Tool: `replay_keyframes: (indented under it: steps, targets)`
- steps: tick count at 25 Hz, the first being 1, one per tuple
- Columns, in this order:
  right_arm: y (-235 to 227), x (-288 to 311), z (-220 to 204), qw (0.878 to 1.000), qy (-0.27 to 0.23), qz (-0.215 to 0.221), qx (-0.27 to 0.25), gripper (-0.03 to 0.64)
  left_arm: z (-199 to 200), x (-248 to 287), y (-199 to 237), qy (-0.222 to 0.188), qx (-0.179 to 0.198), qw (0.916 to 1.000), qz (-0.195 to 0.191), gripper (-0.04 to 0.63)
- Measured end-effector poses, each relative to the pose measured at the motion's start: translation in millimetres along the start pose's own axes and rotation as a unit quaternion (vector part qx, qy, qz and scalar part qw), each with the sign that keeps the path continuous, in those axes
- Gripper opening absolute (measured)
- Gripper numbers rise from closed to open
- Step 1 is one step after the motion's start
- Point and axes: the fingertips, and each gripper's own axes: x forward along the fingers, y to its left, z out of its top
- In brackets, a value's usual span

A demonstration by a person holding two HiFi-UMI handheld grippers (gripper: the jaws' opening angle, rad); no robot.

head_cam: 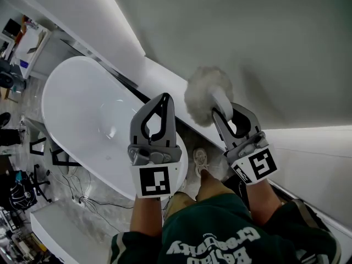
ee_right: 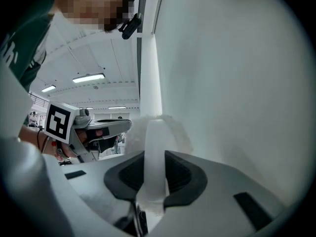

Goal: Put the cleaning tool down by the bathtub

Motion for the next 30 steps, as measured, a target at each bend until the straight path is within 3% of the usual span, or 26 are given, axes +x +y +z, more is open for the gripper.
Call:
replay_keyframes:
  steps: [11,23,30]
  targets:
    - [-0.3,50.9,-59.8,0.998,0.059,0.017,0.011,0.094,-36.5,4.6,25.5,0.017,-0.042,0.9984,0.035,0.008]
    - [-0.1,84.3,-144.3,0.992,0.120,0.027,0.032,0.094,-81.7,1.1,13.0,0.043,-0.074,0.9951,0.048,0.008]
    - [-2.7,101.8,-196.7,0.986,0.161,0.025,0.035,0.094,-112.4,-14.4,10.3,0.079,-0.060,0.9936,0.054,0.008]
